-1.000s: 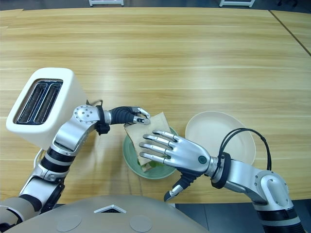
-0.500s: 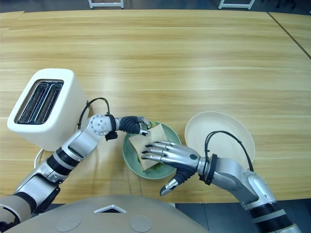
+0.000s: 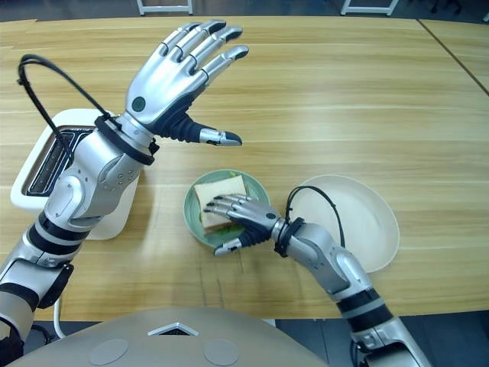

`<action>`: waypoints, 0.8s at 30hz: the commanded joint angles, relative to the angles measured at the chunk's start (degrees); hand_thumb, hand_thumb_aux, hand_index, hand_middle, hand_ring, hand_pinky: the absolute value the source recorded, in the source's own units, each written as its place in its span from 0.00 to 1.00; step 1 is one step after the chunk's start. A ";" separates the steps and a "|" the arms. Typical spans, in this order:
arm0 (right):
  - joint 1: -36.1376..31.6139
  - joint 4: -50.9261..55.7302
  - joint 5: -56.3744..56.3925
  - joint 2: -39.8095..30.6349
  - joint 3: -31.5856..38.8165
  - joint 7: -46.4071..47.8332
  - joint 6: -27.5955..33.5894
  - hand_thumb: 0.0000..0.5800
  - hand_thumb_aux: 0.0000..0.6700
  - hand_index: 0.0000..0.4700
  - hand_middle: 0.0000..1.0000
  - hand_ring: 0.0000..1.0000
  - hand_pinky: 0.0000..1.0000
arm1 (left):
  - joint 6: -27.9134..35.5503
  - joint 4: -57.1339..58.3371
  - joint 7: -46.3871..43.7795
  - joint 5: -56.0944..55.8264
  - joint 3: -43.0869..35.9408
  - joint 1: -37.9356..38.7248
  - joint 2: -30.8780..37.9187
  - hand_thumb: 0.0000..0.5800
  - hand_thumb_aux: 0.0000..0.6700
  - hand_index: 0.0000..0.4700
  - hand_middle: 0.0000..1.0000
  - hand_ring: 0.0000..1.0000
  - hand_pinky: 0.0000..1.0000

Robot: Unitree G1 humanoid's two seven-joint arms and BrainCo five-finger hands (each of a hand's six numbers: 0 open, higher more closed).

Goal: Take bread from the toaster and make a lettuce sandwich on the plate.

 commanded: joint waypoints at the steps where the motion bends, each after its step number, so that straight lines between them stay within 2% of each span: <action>1: 1.63 -0.37 -1.16 1.33 -1.17 -1.55 4.43 0.00 0.00 0.00 0.00 0.00 0.00 | -1.30 -6.18 -1.74 -4.02 4.17 9.27 0.49 0.00 0.00 0.00 0.00 0.00 0.00; 5: 2.41 -11.29 7.34 2.50 -8.07 -3.65 4.54 0.00 0.00 0.00 0.00 0.00 0.00 | -1.73 -12.88 -6.65 -13.16 9.02 20.13 1.71 0.00 0.00 0.00 0.00 0.00 0.00; 6: 2.92 -14.83 10.77 2.98 -10.44 -3.69 5.11 0.00 0.00 0.00 0.00 0.00 0.00 | -1.89 -14.09 -8.21 -14.91 9.76 22.25 2.21 0.53 0.31 0.31 0.00 0.00 0.00; 7: 3.34 -18.22 13.84 3.37 -12.58 -3.47 5.98 0.00 0.00 0.00 0.00 0.00 0.00 | -1.67 -14.99 -9.72 -16.65 10.21 24.03 2.41 0.81 0.56 0.56 0.00 0.00 0.00; 8: 3.91 -21.46 16.81 3.65 -14.46 -2.96 7.18 0.14 0.07 0.07 0.00 0.00 0.00 | -1.67 -15.73 -11.07 -17.82 10.44 25.41 2.59 1.00 1.00 1.00 0.00 0.00 0.00; 9: 4.48 -24.29 19.40 3.70 -15.90 -2.30 8.25 0.78 0.53 0.53 0.00 0.00 0.00 | -1.53 -16.50 -12.38 -19.01 10.52 26.65 2.68 1.00 1.00 1.00 0.00 0.00 0.00; 10: 5.06 -26.37 21.22 3.66 -16.89 -1.72 9.06 0.96 0.81 0.81 0.16 0.16 0.16 | -1.28 -17.23 -13.51 -20.19 10.46 27.61 2.71 1.00 1.00 1.00 0.00 0.00 0.00; 11: 6.00 -28.23 23.12 3.22 -17.46 -0.54 10.07 1.00 1.00 1.00 0.96 0.96 0.96 | -1.06 -18.28 -15.06 -21.27 10.25 28.76 3.03 1.00 1.00 1.00 0.00 0.00 0.00; 12: 6.87 -29.53 24.41 2.70 -17.75 0.62 10.84 1.00 1.00 1.00 1.00 1.00 1.00 | -0.80 -19.17 -16.28 -21.97 10.18 29.74 3.14 1.00 1.00 1.00 0.52 0.52 0.52; 13: 8.70 -30.73 25.19 1.85 -18.04 1.99 11.25 1.00 1.00 1.00 1.00 1.00 1.00 | -0.39 -19.97 -17.88 -22.69 9.90 31.17 3.46 1.00 1.00 1.00 1.00 1.00 1.00; 16: 16.22 -31.62 24.01 -2.18 -17.81 6.65 11.11 1.00 1.00 1.00 1.00 1.00 1.00 | 0.21 -20.35 -22.51 -22.72 8.43 36.49 5.70 1.00 1.00 1.00 1.00 1.00 1.00; 19: 23.05 -28.05 17.99 -6.39 -14.69 9.93 9.23 1.00 1.00 1.00 1.00 1.00 1.00 | 0.14 -18.09 -24.84 -19.24 5.84 41.67 7.62 1.00 1.00 1.00 1.00 1.00 1.00; 24: 25.62 -21.25 0.93 -8.09 -6.73 8.28 6.18 1.00 1.00 1.00 1.00 1.00 1.00 | -0.50 -9.47 -24.86 -7.35 -1.56 45.35 7.62 1.00 1.00 1.00 1.00 1.00 1.00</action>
